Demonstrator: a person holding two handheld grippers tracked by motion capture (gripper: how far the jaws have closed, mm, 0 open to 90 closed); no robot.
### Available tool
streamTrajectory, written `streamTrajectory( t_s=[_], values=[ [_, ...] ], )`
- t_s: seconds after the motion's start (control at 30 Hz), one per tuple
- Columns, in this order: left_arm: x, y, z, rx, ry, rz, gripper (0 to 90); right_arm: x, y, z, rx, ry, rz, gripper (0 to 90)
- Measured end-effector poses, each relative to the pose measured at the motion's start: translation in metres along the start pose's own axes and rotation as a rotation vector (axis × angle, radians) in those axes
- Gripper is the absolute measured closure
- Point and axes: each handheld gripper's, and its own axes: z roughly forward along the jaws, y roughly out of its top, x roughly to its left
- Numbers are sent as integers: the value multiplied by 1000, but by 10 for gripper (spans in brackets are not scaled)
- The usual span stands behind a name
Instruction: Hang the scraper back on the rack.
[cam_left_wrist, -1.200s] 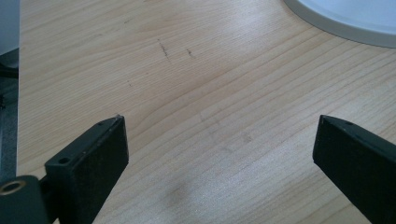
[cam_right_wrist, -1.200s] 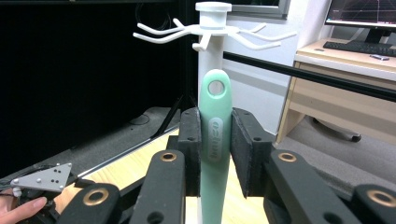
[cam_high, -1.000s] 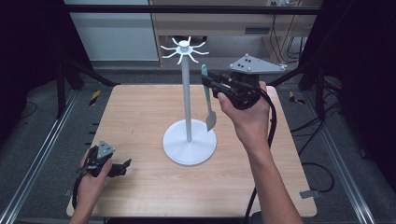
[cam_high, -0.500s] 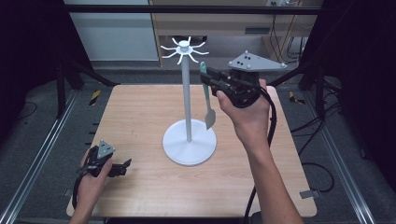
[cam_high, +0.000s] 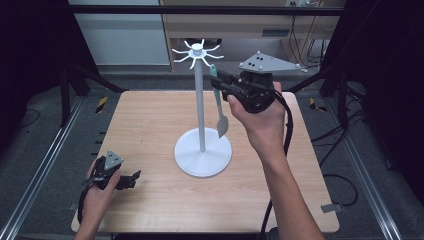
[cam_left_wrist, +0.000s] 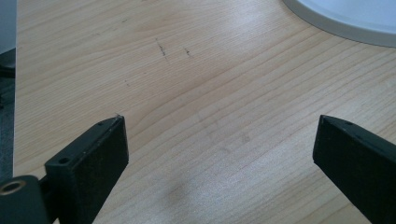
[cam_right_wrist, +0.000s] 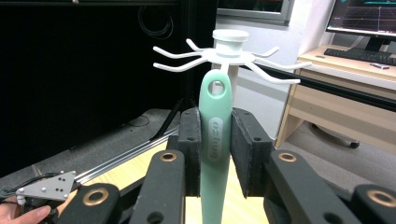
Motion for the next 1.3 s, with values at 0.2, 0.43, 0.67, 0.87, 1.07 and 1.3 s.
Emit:
streamTrajectory(
  t_s=[0.2,0.43,0.67,0.87,1.07,1.3],
  values=[
    [0,0,0,-2,-1,-1,31,0,1,4,11,-5,0,746],
    [-1,0,1,-1,-2,1,32,-3,1,9,19,-10,8,746],
    [-1,0,1,1,-3,4,32,-4,1,17,25,-15,14,745],
    [-1,0,1,1,-3,5,32,-3,0,18,22,-14,18,744],
    [-1,0,1,3,-4,5,32,-5,-1,17,14,-4,23,743],
    [-1,0,1,4,-3,5,32,-4,-1,18,13,-6,23,739]
  ],
)
